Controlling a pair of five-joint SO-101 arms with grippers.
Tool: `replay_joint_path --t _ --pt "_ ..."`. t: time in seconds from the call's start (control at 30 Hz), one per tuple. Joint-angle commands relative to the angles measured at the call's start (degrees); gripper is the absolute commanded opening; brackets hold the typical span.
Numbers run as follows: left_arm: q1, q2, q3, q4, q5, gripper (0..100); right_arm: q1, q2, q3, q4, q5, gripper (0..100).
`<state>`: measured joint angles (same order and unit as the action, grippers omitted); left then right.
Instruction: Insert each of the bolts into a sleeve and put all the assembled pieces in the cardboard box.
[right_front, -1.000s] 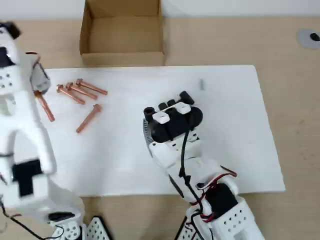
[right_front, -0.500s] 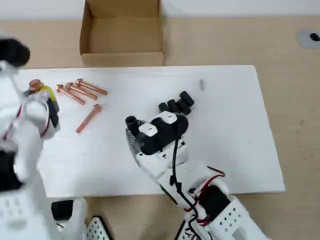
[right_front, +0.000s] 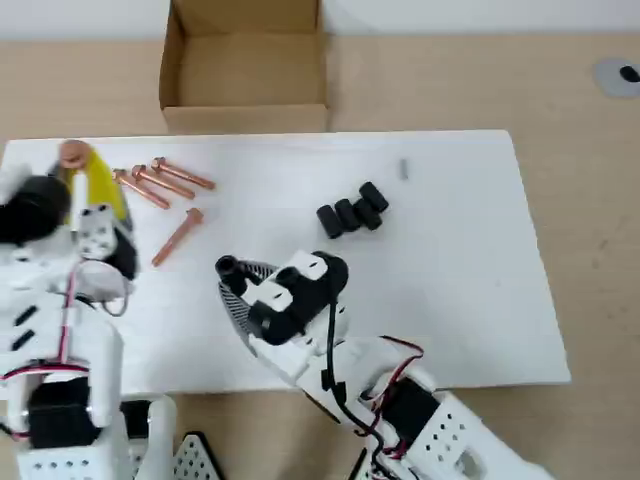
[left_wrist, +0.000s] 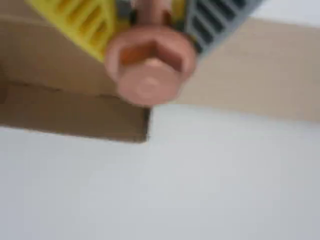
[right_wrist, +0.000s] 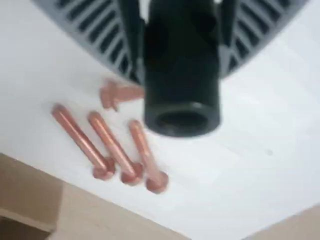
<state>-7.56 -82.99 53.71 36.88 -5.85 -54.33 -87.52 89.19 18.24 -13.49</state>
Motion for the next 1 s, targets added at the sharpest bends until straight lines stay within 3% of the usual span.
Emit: replay_joint_path --t 0.0,0.17,0.3,0.67,0.97 --pt "5.45 -4.09 4.48 -4.57 -0.09 1 -2.07 -0.13 0.22 -1.76 -0.26 0.9" --pt "11.6 -8.92 6.68 -4.92 2.99 1 -3.47 -0.13 0.22 -1.85 -0.09 0.9" --pt "12.13 -11.82 5.63 -4.22 2.99 0 -3.56 -0.13 0.31 -1.85 -0.09 0.9" --pt "19.08 -13.49 -12.92 20.75 5.71 0 -3.38 -0.57 0.31 -1.85 -0.35 0.9" --pt "24.26 -13.49 -17.14 27.25 9.05 0 -3.47 -0.57 0.31 -1.85 -0.44 0.9"
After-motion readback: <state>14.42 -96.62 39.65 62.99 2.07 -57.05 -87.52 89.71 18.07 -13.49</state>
